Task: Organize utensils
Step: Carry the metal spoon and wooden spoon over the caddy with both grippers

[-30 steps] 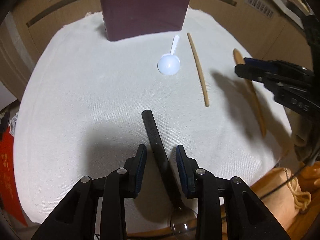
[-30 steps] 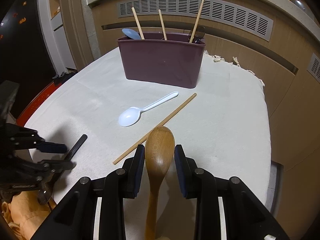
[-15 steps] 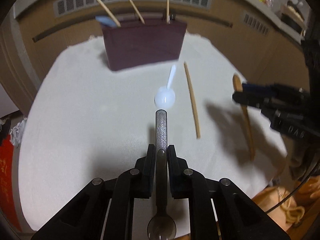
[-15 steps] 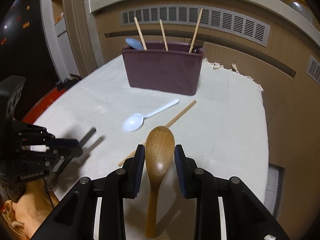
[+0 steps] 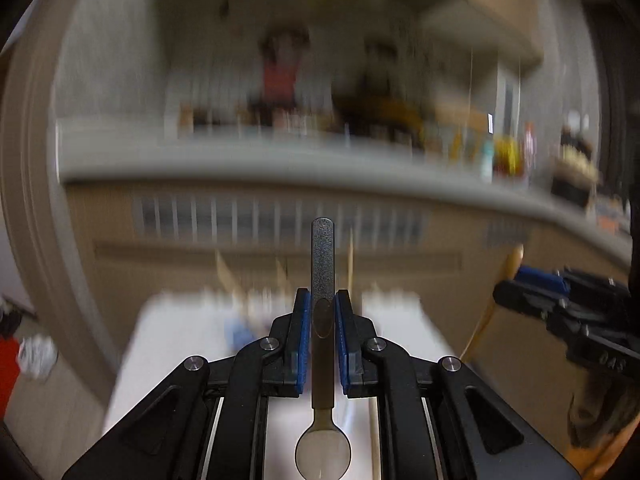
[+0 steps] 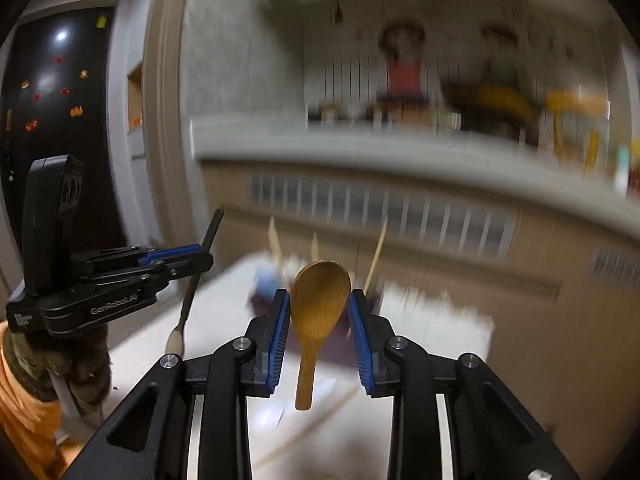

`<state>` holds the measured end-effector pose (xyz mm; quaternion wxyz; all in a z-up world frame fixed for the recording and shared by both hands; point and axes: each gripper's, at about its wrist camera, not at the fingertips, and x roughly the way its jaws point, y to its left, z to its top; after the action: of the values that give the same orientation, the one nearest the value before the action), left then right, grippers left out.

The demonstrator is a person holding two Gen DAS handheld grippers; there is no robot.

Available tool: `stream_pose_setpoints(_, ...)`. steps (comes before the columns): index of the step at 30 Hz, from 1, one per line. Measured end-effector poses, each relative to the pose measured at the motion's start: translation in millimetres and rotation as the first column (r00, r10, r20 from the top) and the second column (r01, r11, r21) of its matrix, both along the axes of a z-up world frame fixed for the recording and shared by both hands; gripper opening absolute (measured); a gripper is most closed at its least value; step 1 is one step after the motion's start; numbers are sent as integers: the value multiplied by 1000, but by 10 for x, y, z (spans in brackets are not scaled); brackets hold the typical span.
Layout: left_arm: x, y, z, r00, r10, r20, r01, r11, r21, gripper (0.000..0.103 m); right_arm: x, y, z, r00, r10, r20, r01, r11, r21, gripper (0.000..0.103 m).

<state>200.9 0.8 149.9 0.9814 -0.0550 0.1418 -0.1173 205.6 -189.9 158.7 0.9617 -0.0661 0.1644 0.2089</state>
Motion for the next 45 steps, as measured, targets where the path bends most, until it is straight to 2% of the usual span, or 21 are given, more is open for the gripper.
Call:
stream_pose_setpoints(2,136,21,210,993,19,117,-13,999,-45,12,156,42,231,999,-9,46,9,1000,9,28)
stream_pose_setpoints(4,287,48,281,981,33,189,-21,997,-70,12,321,76,350,997,-22,73,20,1000,23,28)
stream_pose_setpoints(8,578,70,221,963,67,261,-55,997,-54,12,601,148,294,996,-44,77,42,999,19,28)
stream_pose_setpoints(10,758,61,120,960,79,268,-72,997,-38,12,753,229,175,997,-48,54,48,999,7,28)
stream_pose_setpoints(15,1156,105,-289,981,90,172,-82,995,-54,12,1122,357,-259,998,-61,-24,60,997,-58,28)
stream_pose_setpoints(20,1450,129,-748,996,81,28,-80,995,-63,12,1438,441,-767,985,-56,-163,40,994,-97,28)
stream_pose_setpoints(28,1682,139,-1297,983,58,-175,-69,996,-57,13,1642,458,-1410,935,-34,-354,-1,995,-98,28)
stream_pose_setpoints(31,1718,138,-1423,968,48,-247,-67,995,-68,14,1679,448,-1485,922,-33,-386,-4,996,-93,29)
stream_pose_setpoints(33,1703,125,-1434,965,48,-259,-68,996,-66,14,1683,428,-1515,913,-30,-407,-4,997,-82,29)
stream_pose_setpoints(37,1574,153,-1363,966,53,-254,-72,995,-67,17,1665,390,-1476,920,-50,-390,17,996,-86,34)
stream_pose_setpoints(40,1417,185,-1276,967,51,-249,-70,995,-72,25,1567,350,-1414,930,-57,-364,27,996,-88,36)
stream_pose_setpoints(45,1109,145,-1258,963,26,-269,-37,999,-35,38,1295,316,-1353,939,-68,-338,35,994,-102,46)
